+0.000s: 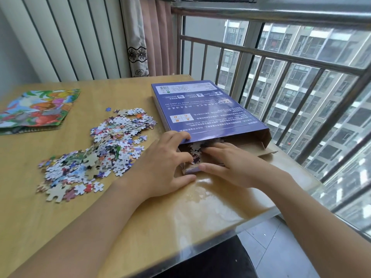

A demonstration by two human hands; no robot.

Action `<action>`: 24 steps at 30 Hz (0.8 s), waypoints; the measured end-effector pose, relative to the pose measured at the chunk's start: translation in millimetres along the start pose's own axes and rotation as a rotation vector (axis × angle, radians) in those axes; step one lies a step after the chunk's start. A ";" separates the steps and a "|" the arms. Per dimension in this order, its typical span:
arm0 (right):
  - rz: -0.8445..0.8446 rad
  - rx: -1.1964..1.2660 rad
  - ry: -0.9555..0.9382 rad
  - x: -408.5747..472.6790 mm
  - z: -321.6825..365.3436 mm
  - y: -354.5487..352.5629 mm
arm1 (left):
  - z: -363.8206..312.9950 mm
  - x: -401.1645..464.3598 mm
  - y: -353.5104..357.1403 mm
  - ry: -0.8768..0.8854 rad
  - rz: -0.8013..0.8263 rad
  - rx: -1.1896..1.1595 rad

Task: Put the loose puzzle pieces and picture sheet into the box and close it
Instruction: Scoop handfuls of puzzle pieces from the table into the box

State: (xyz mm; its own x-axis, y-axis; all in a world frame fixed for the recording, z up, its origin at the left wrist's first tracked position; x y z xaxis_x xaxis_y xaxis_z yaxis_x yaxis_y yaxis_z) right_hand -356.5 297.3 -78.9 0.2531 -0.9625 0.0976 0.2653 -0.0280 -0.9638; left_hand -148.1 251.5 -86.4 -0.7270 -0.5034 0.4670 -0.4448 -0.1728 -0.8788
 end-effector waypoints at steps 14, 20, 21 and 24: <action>-0.005 0.068 -0.089 10.9 18.6 9.0 | 4.5 -2.3 -5.3 -0.023 -0.058 -0.088; -0.116 0.091 0.025 3.4 11.9 -1.2 | 4.8 -4.7 -9.3 -0.065 -0.082 -0.223; -0.181 0.023 0.067 -2.4 9.0 -4.9 | 5.6 -4.5 -11.9 -0.091 -0.101 -0.240; -0.283 -0.152 0.196 -14.1 -3.7 -8.1 | 13.9 -3.2 -21.9 -0.233 -0.197 -0.259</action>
State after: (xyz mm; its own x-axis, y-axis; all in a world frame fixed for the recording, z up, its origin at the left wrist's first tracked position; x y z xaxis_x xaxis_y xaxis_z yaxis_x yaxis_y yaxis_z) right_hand -365.6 310.1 -73.4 0.0031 -0.9439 0.3303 0.1542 -0.3259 -0.9328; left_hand -128.7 245.1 -70.0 -0.4892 -0.6658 0.5634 -0.7029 -0.0815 -0.7066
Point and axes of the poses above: each hand's wrist, its own x-axis towards the middle knuckle, its own y-axis out of the palm, z = x × y, the point moved 2 cm from there along x, towards the middle knuckle, and after that the axes turned 4 degrees about -z, right-handed, at the moved point
